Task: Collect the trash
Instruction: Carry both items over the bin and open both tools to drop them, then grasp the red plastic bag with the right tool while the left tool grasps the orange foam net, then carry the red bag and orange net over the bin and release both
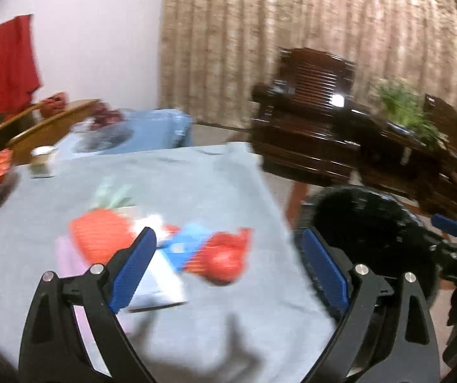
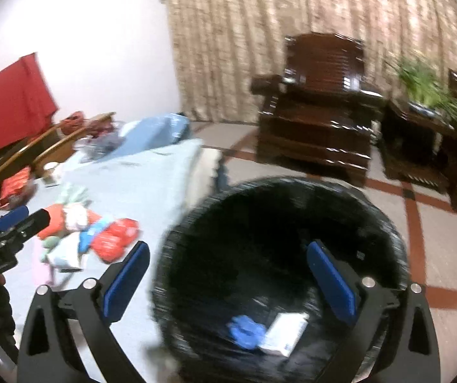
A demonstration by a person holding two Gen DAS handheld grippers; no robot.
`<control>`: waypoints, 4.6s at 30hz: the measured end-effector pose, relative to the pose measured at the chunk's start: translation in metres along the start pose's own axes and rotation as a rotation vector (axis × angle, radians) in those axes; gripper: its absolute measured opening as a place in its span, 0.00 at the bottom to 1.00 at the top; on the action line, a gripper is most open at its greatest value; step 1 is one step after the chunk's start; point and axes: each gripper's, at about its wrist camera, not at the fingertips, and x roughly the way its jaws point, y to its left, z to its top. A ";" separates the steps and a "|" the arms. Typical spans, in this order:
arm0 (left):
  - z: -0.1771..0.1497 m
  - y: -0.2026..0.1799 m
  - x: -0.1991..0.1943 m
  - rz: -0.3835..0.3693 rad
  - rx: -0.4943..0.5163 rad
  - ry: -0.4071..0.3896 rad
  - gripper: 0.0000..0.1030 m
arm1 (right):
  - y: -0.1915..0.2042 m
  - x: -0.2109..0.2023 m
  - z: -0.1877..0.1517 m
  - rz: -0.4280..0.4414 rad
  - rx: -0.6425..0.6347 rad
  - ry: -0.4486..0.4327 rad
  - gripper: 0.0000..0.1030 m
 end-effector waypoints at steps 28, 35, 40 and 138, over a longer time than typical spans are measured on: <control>-0.053 0.136 0.024 0.255 -0.161 0.074 0.87 | 0.147 0.153 -0.030 0.155 -0.184 0.158 0.83; -0.054 0.127 0.034 0.230 -0.153 0.078 0.87 | 0.148 0.168 -0.038 0.186 -0.198 0.224 0.67; -0.051 0.121 0.041 0.216 -0.143 0.078 0.87 | 0.153 0.169 -0.042 0.210 -0.224 0.246 0.46; -0.051 -0.138 0.071 -0.361 0.175 0.223 0.70 | -0.101 -0.001 -0.028 -0.204 0.111 0.064 0.88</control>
